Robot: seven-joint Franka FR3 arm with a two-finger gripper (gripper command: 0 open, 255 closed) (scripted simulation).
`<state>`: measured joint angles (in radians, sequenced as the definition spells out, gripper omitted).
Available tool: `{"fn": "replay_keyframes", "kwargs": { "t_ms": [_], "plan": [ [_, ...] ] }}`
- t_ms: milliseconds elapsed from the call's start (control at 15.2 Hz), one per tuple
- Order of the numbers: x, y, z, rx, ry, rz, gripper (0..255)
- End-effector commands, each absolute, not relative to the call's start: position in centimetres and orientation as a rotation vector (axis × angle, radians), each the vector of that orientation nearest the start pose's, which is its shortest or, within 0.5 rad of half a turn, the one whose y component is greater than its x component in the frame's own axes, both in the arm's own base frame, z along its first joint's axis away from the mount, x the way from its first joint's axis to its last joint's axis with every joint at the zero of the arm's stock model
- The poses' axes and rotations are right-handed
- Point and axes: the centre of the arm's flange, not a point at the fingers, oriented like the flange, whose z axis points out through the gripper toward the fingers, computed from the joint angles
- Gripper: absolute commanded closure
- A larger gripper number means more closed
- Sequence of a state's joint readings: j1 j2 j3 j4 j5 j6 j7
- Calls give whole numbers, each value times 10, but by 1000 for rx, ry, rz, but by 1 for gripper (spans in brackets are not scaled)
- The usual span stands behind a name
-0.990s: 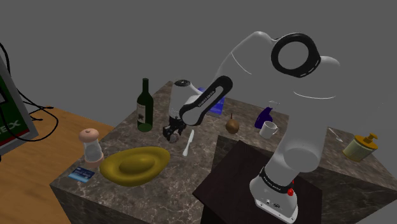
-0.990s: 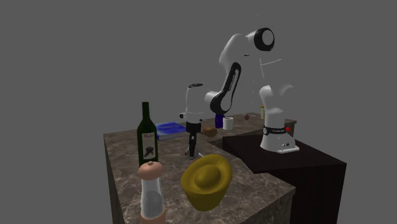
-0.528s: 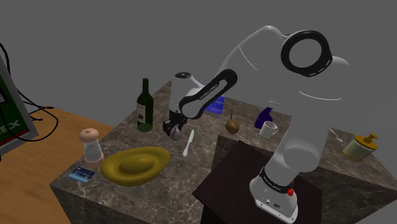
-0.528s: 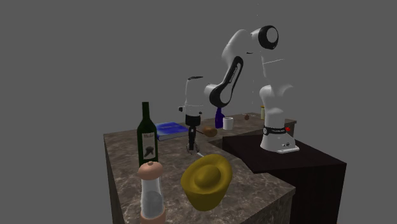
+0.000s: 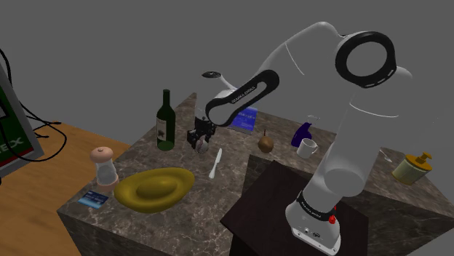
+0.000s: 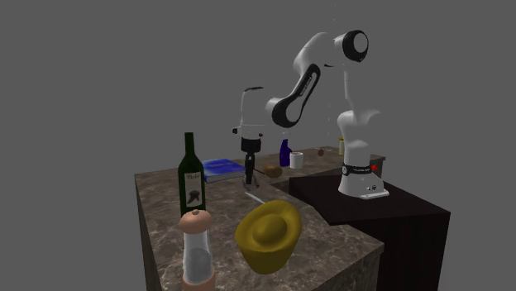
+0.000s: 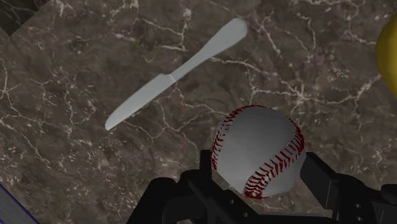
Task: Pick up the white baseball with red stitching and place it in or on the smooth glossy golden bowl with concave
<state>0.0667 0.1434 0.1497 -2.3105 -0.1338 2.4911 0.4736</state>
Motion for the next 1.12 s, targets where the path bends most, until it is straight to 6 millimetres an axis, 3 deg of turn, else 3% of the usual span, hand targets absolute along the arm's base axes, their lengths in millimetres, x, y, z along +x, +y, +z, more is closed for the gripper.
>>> {"fn": "replay_keyframes", "kwargs": {
  "t_ms": [0,792,1056],
  "plan": [
    [514,114,298,-3175,245,-93,255],
    [514,114,357,-3175,245,-93,255],
    [506,166,359,-3175,245,-93,255]
  ]
}}
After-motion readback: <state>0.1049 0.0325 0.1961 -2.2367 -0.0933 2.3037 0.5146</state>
